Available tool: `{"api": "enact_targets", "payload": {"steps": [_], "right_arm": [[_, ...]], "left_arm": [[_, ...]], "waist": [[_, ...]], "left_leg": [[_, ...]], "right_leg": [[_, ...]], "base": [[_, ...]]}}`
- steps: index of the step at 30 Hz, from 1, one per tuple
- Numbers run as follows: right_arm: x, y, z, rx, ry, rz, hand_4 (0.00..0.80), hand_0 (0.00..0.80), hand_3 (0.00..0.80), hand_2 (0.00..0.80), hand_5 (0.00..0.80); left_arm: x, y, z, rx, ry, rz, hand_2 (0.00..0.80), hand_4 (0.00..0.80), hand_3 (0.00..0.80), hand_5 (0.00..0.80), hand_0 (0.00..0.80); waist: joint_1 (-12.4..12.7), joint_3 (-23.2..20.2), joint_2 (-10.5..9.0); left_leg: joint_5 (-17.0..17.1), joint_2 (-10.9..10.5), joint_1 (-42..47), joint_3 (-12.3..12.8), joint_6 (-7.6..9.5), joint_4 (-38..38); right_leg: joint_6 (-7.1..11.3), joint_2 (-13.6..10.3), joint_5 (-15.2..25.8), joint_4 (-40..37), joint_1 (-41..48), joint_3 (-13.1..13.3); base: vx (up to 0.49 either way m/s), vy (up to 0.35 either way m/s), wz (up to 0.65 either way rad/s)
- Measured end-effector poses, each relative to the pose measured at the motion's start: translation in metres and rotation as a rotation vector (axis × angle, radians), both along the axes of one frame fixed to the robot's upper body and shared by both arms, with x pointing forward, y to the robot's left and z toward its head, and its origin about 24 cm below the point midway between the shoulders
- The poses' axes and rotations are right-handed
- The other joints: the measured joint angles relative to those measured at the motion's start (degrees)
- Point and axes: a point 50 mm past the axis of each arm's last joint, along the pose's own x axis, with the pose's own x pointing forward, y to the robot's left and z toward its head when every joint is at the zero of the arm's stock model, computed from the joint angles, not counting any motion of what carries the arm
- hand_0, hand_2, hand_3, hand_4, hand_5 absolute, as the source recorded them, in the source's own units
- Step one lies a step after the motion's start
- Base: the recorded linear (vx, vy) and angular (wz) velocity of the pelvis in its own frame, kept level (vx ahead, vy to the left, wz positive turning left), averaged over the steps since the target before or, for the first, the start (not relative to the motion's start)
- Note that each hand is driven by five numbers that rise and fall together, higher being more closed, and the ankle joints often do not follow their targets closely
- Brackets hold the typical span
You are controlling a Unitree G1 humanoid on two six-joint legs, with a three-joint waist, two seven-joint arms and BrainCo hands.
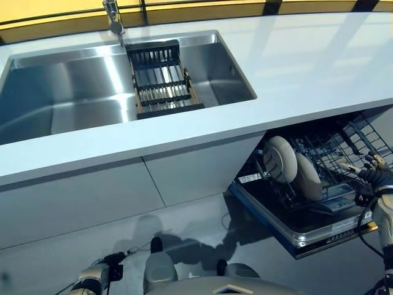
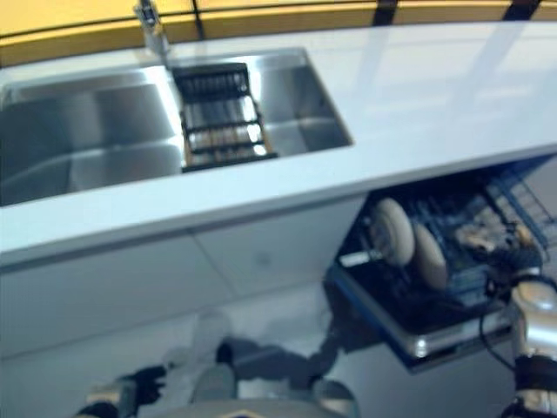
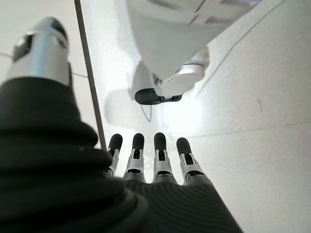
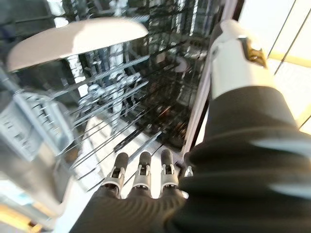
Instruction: Take plates into dishwasher
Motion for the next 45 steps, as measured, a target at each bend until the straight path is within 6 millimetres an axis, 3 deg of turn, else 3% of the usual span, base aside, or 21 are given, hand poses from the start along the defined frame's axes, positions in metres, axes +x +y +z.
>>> {"api": "enact_targets", "payload": {"steps": [1, 3, 7, 8, 10, 11, 12, 13, 14, 15, 16, 17, 19, 20, 22, 26, 30, 37, 41, 45], "right_arm": [[0.000, 0.000, 0.000, 0.000, 0.001, 0.002, 0.000, 0.000, 0.000, 0.000, 0.000], [0.002, 0.001, 0.001, 0.005, -0.003, 0.018, 0.000, 0.000, 0.000, 0.000, 0.000], [0.007, 0.004, 0.004, 0.013, -0.007, 0.051, 0.000, 0.000, 0.000, 0.000, 0.000], [0.007, 0.003, 0.004, 0.010, -0.004, 0.049, 0.000, 0.000, 0.000, 0.000, 0.000], [0.000, -0.003, 0.003, -0.006, 0.011, 0.017, 0.000, 0.000, 0.000, 0.000, 0.000], [-0.008, -0.010, 0.001, -0.031, 0.040, -0.010, 0.000, 0.000, 0.000, 0.000, 0.000], [-0.014, -0.016, 0.000, -0.035, 0.046, -0.045, 0.000, 0.000, 0.000, 0.000, 0.000], [-0.014, -0.015, -0.002, -0.027, 0.040, -0.056, 0.000, 0.000, 0.000, 0.000, 0.000], [-0.015, -0.016, 0.002, -0.015, 0.012, -0.062, 0.000, 0.000, 0.000, 0.000, 0.000], [-0.018, -0.022, 0.011, -0.017, -0.031, -0.091, 0.000, 0.000, 0.000, 0.000, 0.000], [-0.021, -0.029, 0.019, -0.026, -0.062, -0.133, 0.000, 0.000, 0.000, 0.000, 0.000], [-0.030, -0.036, 0.016, -0.018, -0.057, -0.178, 0.000, 0.000, 0.000, 0.000, 0.000], [-0.043, -0.043, 0.003, 0.012, -0.001, -0.241, 0.000, 0.000, 0.000, 0.000, 0.000], [-0.054, -0.047, -0.012, 0.061, 0.036, -0.296, 0.000, 0.000, 0.000, 0.000, 0.000], [-0.064, -0.049, -0.031, 0.161, 0.043, -0.373, 0.000, 0.000, 0.000, 0.000, 0.000], [-0.074, -0.043, -0.057, 0.368, -0.003, -0.474, 0.000, 0.000, 0.000, 0.000, 0.000], [-0.094, -0.038, -0.081, 0.514, -0.008, -0.584, 0.000, 0.000, 0.000, 0.000, 0.000], [-0.130, -0.017, -0.128, 0.692, 0.060, -0.683, 0.000, 0.000, 0.000, 0.000, 0.000], [-0.130, 0.000, -0.144, 0.789, 0.028, -0.673, 0.000, 0.000, 0.000, 0.000, 0.000], [-0.150, 0.017, -0.163, 0.835, 0.059, -0.707, 0.000, 0.000, 0.000, 0.000, 0.000]], "left_arm": [[-0.003, 0.001, -0.001, 0.003, 0.008, 0.019, 0.000, 0.000, 0.000, 0.000, 0.000], [-0.007, 0.005, 0.000, 0.013, 0.006, 0.073, 0.000, 0.000, 0.000, 0.000, 0.000], [-0.017, 0.010, -0.001, 0.029, 0.012, 0.166, 0.000, 0.000, 0.000, 0.000, 0.000], [-0.017, 0.011, -0.001, 0.032, 0.012, 0.178, 0.000, 0.000, 0.000, 0.000, 0.000], [-0.013, 0.011, -0.001, 0.034, 0.005, 0.171, 0.000, 0.000, 0.000, 0.000, 0.000], [-0.001, 0.012, 0.001, 0.030, -0.024, 0.159, 0.000, 0.000, 0.000, 0.000, 0.000], [0.010, 0.011, 0.004, 0.023, -0.060, 0.147, 0.000, 0.000, 0.000, 0.000, 0.000], [0.005, 0.011, 0.003, 0.015, -0.044, 0.149, 0.000, 0.000, 0.000, 0.000, 0.000], [-0.002, 0.010, 0.001, 0.000, -0.014, 0.155, 0.000, 0.000, 0.000, 0.000, 0.000], [-0.004, 0.008, 0.000, -0.007, -0.008, 0.157, 0.000, 0.000, 0.000, 0.000, 0.000], [-0.005, 0.007, 0.000, -0.010, -0.006, 0.154, 0.000, 0.000, 0.000, 0.000, 0.000], [-0.004, 0.009, 0.000, -0.006, -0.007, 0.147, 0.000, 0.000, 0.000, 0.000, 0.000], [0.008, 0.015, 0.006, 0.008, -0.040, 0.130, 0.000, 0.000, 0.000, 0.000, 0.000], [0.026, 0.022, 0.013, 0.029, -0.074, 0.085, 0.000, 0.000, 0.000, 0.000, 0.000], [0.039, 0.024, 0.018, 0.042, -0.089, 0.043, 0.000, 0.000, 0.000, 0.000, 0.000], [0.026, 0.025, 0.014, 0.045, -0.060, 0.052, 0.000, 0.000, 0.000, 0.000, 0.000], [0.006, 0.027, 0.009, 0.048, -0.006, 0.072, 0.000, 0.000, 0.000, 0.000, 0.000], [0.001, 0.033, 0.011, 0.047, 0.006, 0.065, 0.000, 0.000, 0.000, 0.000, 0.000], [-0.001, 0.044, 0.015, 0.076, 0.009, 0.080, 0.000, 0.000, 0.000, 0.000, 0.000], [0.001, 0.052, 0.020, 0.091, -0.007, 0.108, 0.000, 0.000, 0.000, 0.000, 0.000]], "waist": [[-0.49, 0.06, -0.15], [-1.21, 0.38, -0.76], [-1.19, 0.94, -0.76], [-1.61, 1.29, -0.61], [-3.95, 1.76, -0.09], [-4.96, 1.93, 0.11], [-5.91, 2.39, -0.65], [-4.58, 2.39, -2.18], [-4.73, 2.32, -4.03], [-6.35, 2.17, -4.09], [-7.80, 1.73, -2.78], [-9.33, 0.96, -1.34], [-10.78, -0.04, 0.48], [-10.59, 0.09, 0.00], [-10.59, -0.24, -1.21], [-10.76, -0.85, -2.05], [-10.73, -1.44, -0.64], [-10.63, -1.68, -0.47], [-10.32, -1.50, -1.10], [-9.18, -1.99, -1.77]], "left_leg": [[0.17, -0.06, 0.28, 0.09, -1.20, -0.21], [0.73, -0.27, 0.62, 0.30, -2.03, -0.74], [1.44, -0.10, 3.84, 1.04, -2.42, -2.26], [2.04, 0.17, 4.08, 2.25, -2.45, -2.35], [5.94, -0.44, 2.51, 5.63, -0.71, -3.42], [10.65, -1.26, 1.34, 5.42, -0.43, -6.66], [13.23, -1.56, -0.17, 5.30, -1.38, -7.40], [8.33, -3.36, -0.25, 6.77, -0.24, -0.58], [0.62, -5.94, -0.28, 6.92, 0.52, 9.38], [-3.76, -8.14, 1.25, 6.24, 0.51, 14.97], [-7.12, -9.03, 3.99, 5.11, 0.95, 15.15], [-9.04, -9.22, 7.33, 5.03, 2.46, 9.52], [-8.28, -8.47, 12.05, 5.31, 3.45, -1.52], [-6.87, -8.58, 13.06, 5.30, 3.23, -5.96], [-5.98, -9.60, 12.20, 5.16, 4.17, -6.39], [-5.33, -10.90, 12.01, 5.76, 5.10, -7.06], [-4.74, -10.93, 12.11, 5.55, 5.12, -7.72], [-4.11, -10.83, 13.27, 5.72, 4.94, -9.01], [-3.92, -10.04, 13.50, 8.67, 5.28, -9.44], [-3.94, -10.20, 14.12, 10.15, 5.46, -10.76]], "right_leg": [[0.46, -0.11, 0.24, -0.10, 0.26, -0.01], [0.68, -0.20, 0.42, -0.13, 0.39, -0.04], [0.29, 0.59, 0.61, -1.25, 3.44, -0.43], [0.11, 0.69, 0.50, -1.58, 4.28, -1.53], [-0.68, 1.29, 0.37, -1.87, 5.22, -5.94], [-1.56, 1.55, -0.43, -0.75, 3.79, -8.27], [-2.72, -0.04, -0.73, -0.82, 2.94, -9.41], [-2.48, -2.39, 0.45, -0.67, 2.22, -9.12], [-1.77, -4.96, 1.53, -1.35, 2.55, -9.45], [-0.80, -5.96, 2.35, -2.40, 3.53, -9.66], [-0.48, -6.23, 2.59, -2.38, 3.64, -9.65], [-0.36, -5.25, 2.64, -1.69, 3.00, -9.67], [-0.32, -3.72, 2.61, -0.45, 1.47, -9.74], [0.04, -3.30, 2.40, 1.59, -0.69, -9.70], [0.18, -4.18, 2.46, 4.26, -3.21, -9.53], [2.04, -4.74, 3.61, 1.07, -3.15, -8.62], [1.83, -3.97, 5.05, -0.79, -2.69, -7.77], [1.73, -3.37, 6.27, -1.01, -2.72, -6.18], [2.01, -2.87, 9.04, -1.57, -4.20, -5.87], [1.56, -3.19, 10.04, -4.89, -3.34, -5.49]], "base": [[-0.084, -0.093, -0.06], [-0.101, -0.091, -0.04], [-0.197, -0.091, 0.01], [-0.381, -0.095, 0.60], [-0.390, -0.043, 1.14], [-0.333, 0.019, 1.35], [-0.311, 0.037, 0.80], [-0.347, 0.069, 0.13], [-0.231, 0.081, -0.15], [-0.244, 0.129, 0.19], [-0.194, 0.125, 0.51], [-0.200, 0.120, 0.53], [-0.152, 0.045, 0.37], [-0.198, 0.042, 0.11], [-0.161, 0.061, -0.04], [-0.062, 0.075, -0.17], [-0.012, 0.075, -0.09], [-0.061, 0.003, -0.11], [-0.107, -0.127, -0.40], [-0.024, -0.109, -0.24]]}}
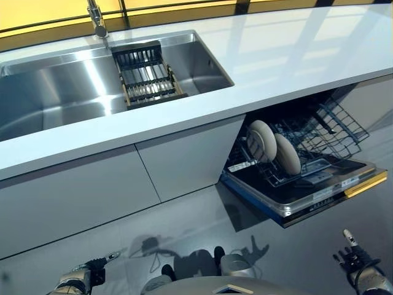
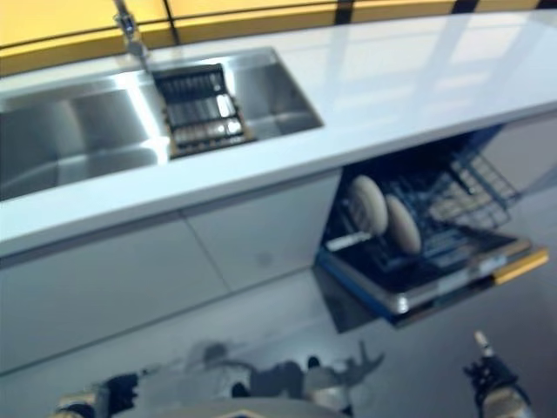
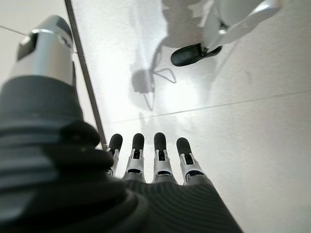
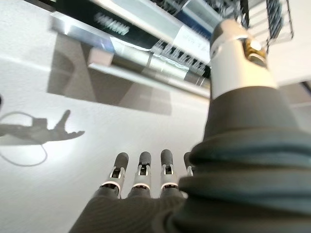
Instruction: Take plates into dishwasher
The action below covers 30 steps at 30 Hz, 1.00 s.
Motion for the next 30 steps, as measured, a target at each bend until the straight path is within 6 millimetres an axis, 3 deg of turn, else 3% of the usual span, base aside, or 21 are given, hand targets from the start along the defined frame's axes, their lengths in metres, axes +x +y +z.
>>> {"api": "enact_targets", "payload": {"steps": [8, 16, 21, 30], "right_arm": [[-0.007, 0.002, -0.003, -0.005, -0.049, 0.003, 0.000, 0.000, 0.000, 0.000, 0.000], [-0.005, 0.010, -0.009, 0.075, -0.105, -0.013, 0.000, 0.000, 0.000, 0.000, 0.000], [0.001, 0.013, -0.008, 0.125, -0.220, -0.018, 0.000, 0.000, 0.000, 0.000, 0.000], [0.015, 0.009, 0.001, 0.117, -0.325, 0.031, 0.000, 0.000, 0.000, 0.000, 0.000]], "left_arm": [[-0.004, -0.003, -0.002, -0.019, 0.021, 0.004, 0.000, 0.000, 0.000, 0.000, 0.000], [-0.008, -0.007, -0.005, -0.030, 0.029, -0.036, 0.000, 0.000, 0.000, 0.000, 0.000], [-0.010, -0.008, -0.006, -0.025, 0.039, -0.056, 0.000, 0.000, 0.000, 0.000, 0.000], [-0.008, -0.031, -0.016, -0.088, 0.019, -0.087, 0.000, 0.000, 0.000, 0.000, 0.000]], "waist": [[0.17, -0.77, 3.38], [0.46, -0.64, 4.04], [0.53, 0.59, 5.87], [0.34, 3.09, 9.29]], "left_leg": [[0.68, 0.68, 0.02, -1.95, -1.00, 0.31], [0.64, 0.86, 0.00, -2.87, -1.08, 0.32], [0.70, 0.75, -0.14, -3.27, -1.01, 0.37], [0.97, 0.79, -2.02, -4.83, -1.15, 0.70]], "right_leg": [[-1.54, 1.61, 1.62, -3.56, 1.95, -0.61], [-1.60, 1.55, 1.65, -4.24, 2.66, -1.44], [-1.56, 1.39, 1.62, -4.21, 2.74, -1.91], [-1.58, 1.29, 1.23, -4.17, 2.15, -3.39]], "base": [[-0.020, -0.115, 0.02], [-0.007, -0.077, 0.06], [-0.018, -0.035, 0.04], [-0.027, -0.009, 0.09]]}}
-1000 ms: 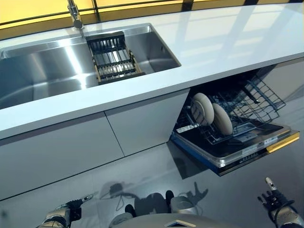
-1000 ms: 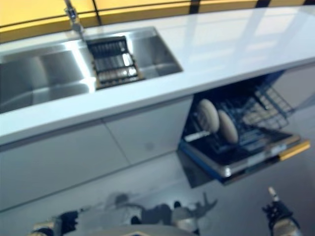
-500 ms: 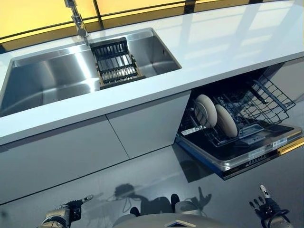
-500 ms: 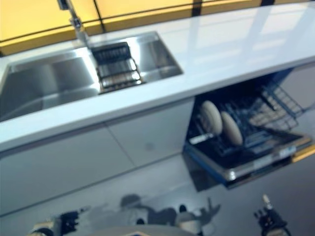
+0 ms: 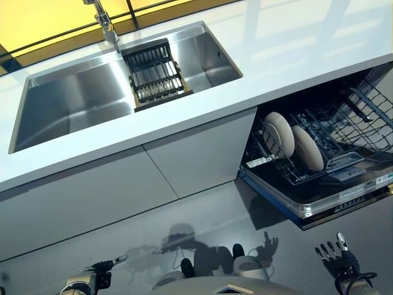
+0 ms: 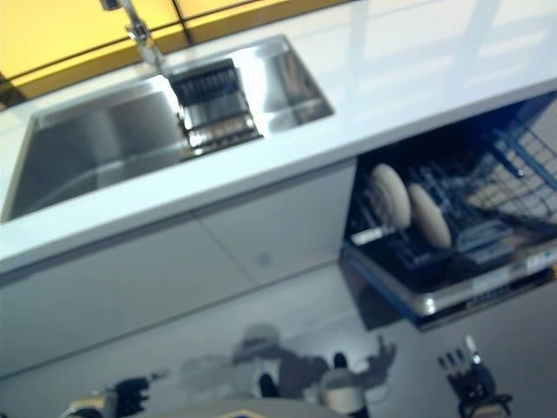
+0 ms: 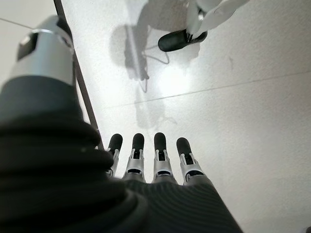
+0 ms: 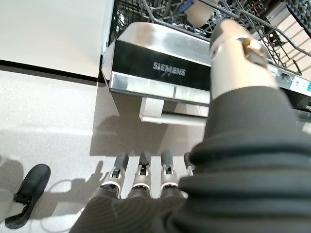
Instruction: Take plates into dishwasher
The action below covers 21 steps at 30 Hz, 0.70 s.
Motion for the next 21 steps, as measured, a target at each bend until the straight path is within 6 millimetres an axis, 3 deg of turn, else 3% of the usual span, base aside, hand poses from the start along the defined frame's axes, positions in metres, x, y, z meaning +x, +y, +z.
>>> {"api": "enact_targets", "payload": {"steps": [8, 15, 21], "right_arm": [[0.027, -0.011, 0.016, -0.045, -0.088, -0.002, 0.000, 0.000, 0.000, 0.000, 0.000], [0.054, -0.030, 0.044, -0.136, -0.185, 0.020, 0.000, 0.000, 0.000, 0.000, 0.000], [0.080, -0.039, 0.070, -0.192, -0.301, 0.045, 0.000, 0.000, 0.000, 0.000, 0.000]], "left_arm": [[0.014, -0.013, -0.001, -0.028, -0.051, -0.041, 0.000, 0.000, 0.000, 0.000, 0.000], [0.034, -0.023, 0.001, -0.042, -0.132, -0.073, 0.000, 0.000, 0.000, 0.000, 0.000], [0.044, -0.030, 0.003, -0.061, -0.186, -0.070, 0.000, 0.000, 0.000, 0.000, 0.000]], "waist": [[-0.17, 3.26, 3.01], [-0.37, 6.62, 7.36], [-0.43, 8.53, 8.28]], "left_leg": [[0.41, -0.03, -3.00, -0.40, 0.02, 0.99], [0.96, -0.56, -5.14, -0.07, 0.45, 1.09], [1.38, -0.89, -6.14, 0.00, 0.63, 0.99]], "right_leg": [[-0.15, -0.24, -0.07, 1.02, -3.19, -0.69], [0.40, -0.95, -0.64, 3.32, -6.62, -0.20], [0.60, -1.21, -1.16, 5.18, -8.65, 0.41]], "base": [[-0.083, 0.018, 0.04], [-0.100, 0.020, -0.02], [-0.026, 0.011, -0.04]]}}
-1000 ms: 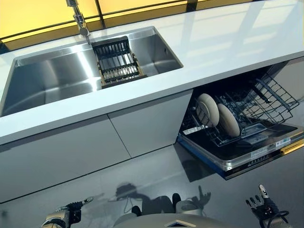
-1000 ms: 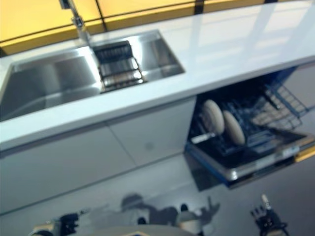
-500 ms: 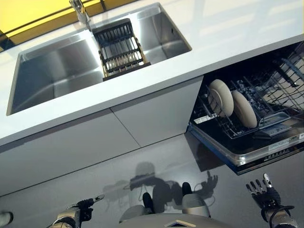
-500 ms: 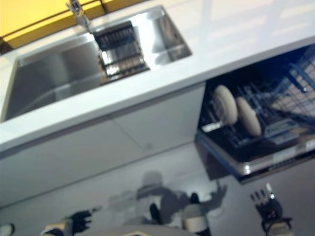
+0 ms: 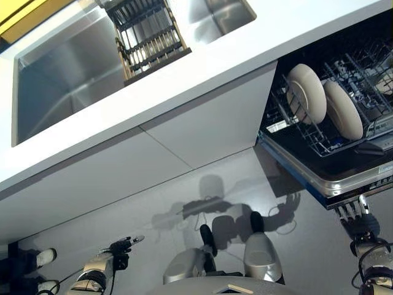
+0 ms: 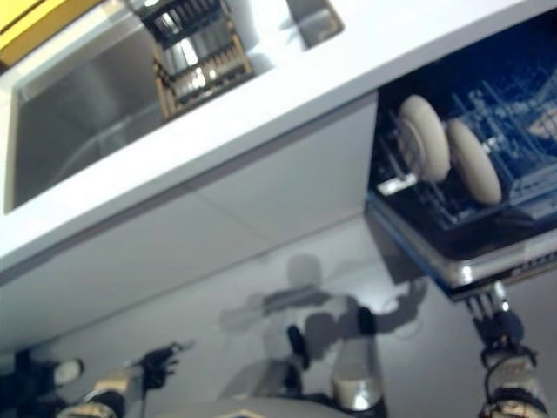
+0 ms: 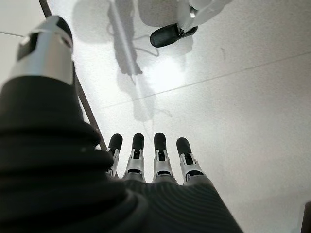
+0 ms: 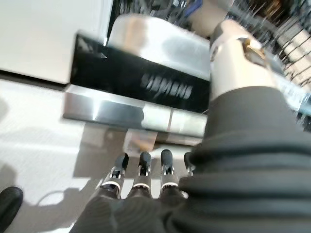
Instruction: Take plates into dishwasher
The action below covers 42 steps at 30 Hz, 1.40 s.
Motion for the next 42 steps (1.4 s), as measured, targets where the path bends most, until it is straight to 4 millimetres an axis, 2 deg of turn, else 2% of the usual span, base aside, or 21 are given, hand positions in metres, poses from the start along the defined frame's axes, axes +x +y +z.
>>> {"api": "enact_targets", "payload": {"steps": [7, 11, 16, 24, 28, 32, 35, 37, 40, 42], "right_arm": [[0.019, -0.002, 0.022, -0.045, -0.086, 0.005, 0.000, 0.000, 0.000, 0.000, 0.000], [0.022, -0.001, 0.026, -0.054, -0.093, 0.015, 0.000, 0.000, 0.000, 0.000, 0.000], [0.025, 0.000, 0.030, -0.065, -0.093, 0.015, 0.000, 0.000, 0.000, 0.000, 0.000], [0.030, 0.006, 0.041, -0.089, -0.106, 0.075, 0.000, 0.000, 0.000, 0.000, 0.000], [0.043, 0.018, 0.050, -0.111, -0.126, 0.140, 0.000, 0.000, 0.000, 0.000, 0.000], [0.057, 0.027, 0.059, -0.124, -0.154, 0.178, 0.000, 0.000, 0.000, 0.000, 0.000], [0.070, 0.035, 0.070, -0.136, -0.204, 0.203, 0.000, 0.000, 0.000, 0.000, 0.000], [0.087, 0.047, 0.088, -0.155, -0.292, 0.248, 0.000, 0.000, 0.000, 0.000, 0.000], [0.113, 0.062, 0.129, -0.199, -0.482, 0.296, 0.000, 0.000, 0.000, 0.000, 0.000], [0.123, 0.067, 0.142, -0.210, -0.526, 0.299, 0.000, 0.000, 0.000, 0.000, 0.000]], "left_arm": [[0.000, -0.020, -0.006, -0.036, -0.006, 0.003, 0.000, 0.000, 0.000, 0.000, 0.000], [-0.002, -0.029, -0.010, -0.047, 0.001, 0.010, 0.000, 0.000, 0.000, 0.000, 0.000], [-0.004, -0.034, -0.012, -0.043, 0.010, 0.016, 0.000, 0.000, 0.000, 0.000, 0.000], [-0.013, -0.049, -0.017, -0.056, 0.041, 0.001, 0.000, 0.000, 0.000, 0.000, 0.000], [-0.021, -0.049, -0.019, -0.049, 0.069, 0.011, 0.000, 0.000, 0.000, 0.000, 0.000], [-0.028, -0.047, -0.021, -0.033, 0.095, 0.021, 0.000, 0.000, 0.000, 0.000, 0.000], [-0.034, -0.045, -0.022, -0.018, 0.111, 0.027, 0.000, 0.000, 0.000, 0.000, 0.000], [-0.042, -0.041, -0.023, 0.004, 0.138, 0.015, 0.000, 0.000, 0.000, 0.000, 0.000], [-0.050, -0.033, -0.023, 0.032, 0.166, 0.014, 0.000, 0.000, 0.000, 0.000, 0.000], [-0.052, -0.026, -0.021, 0.049, 0.178, 0.014, 0.000, 0.000, 0.000, 0.000, 0.000]], "waist": [[-0.48, 1.11, 1.33], [-1.30, 1.19, 1.48], [-1.34, 1.37, 1.24], [-1.42, 1.58, 0.14], [-1.05, 1.06, -1.77], [1.18, -1.07, -4.54], [3.73, -2.60, -7.13], [4.09, -3.96, -8.70], [5.15, -7.20, -11.54], [6.87, -9.69, -13.69]], "left_leg": [[0.64, -0.35, -0.94, -0.10, 0.12, -0.33], [1.15, -0.48, -0.82, -0.47, 0.20, -0.88], [1.29, -0.63, -0.15, -0.56, 0.40, -1.16], [0.42, -0.63, 3.71, -1.33, -0.01, -1.66], [0.53, -0.31, 4.62, -1.85, 0.08, -1.65], [0.82, -0.03, 5.45, -3.04, -0.10, -1.60], [0.85, 0.29, 6.33, -3.62, -0.28, -1.61], [0.91, 0.34, 6.33, -4.23, -0.39, -1.64], [0.87, 0.47, 6.31, -4.79, -0.45, -1.61], [0.79, 0.62, 6.42, -5.43, -0.56, -1.63]], "right_leg": [[0.24, -0.36, -0.31, 1.14, -1.52, 0.02], [0.33, -0.49, -0.20, 1.10, -1.43, -0.37], [0.46, -0.56, 0.26, 0.52, -0.50, -0.50], [0.13, -0.29, 2.30, -4.94, 6.54, -1.22], [-0.12, 0.07, 3.00, -5.74, 8.22, -1.83], [-0.48, 0.34, 2.86, -5.78, 9.58, -2.92], [-0.75, 0.61, 2.58, -5.81, 10.72, -3.55], [-0.81, 0.68, 2.48, -5.81, 11.09, -4.21], [-0.90, 0.86, 2.23, -5.81, 11.42, -4.42], [-0.98, 1.06, 1.81, -5.81, 11.91, -4.43]], "base": [[-0.040, -0.012, 0.01], [0.009, -0.056, 0.05], [0.051, -0.048, 0.01], [0.122, -0.065, 0.02], [0.089, -0.077, 0.06], [0.073, -0.089, 0.14], [0.066, -0.036, 0.14], [0.061, -0.017, 0.15], [0.037, 0.000, 0.14], [0.026, 0.013, 0.19]]}}
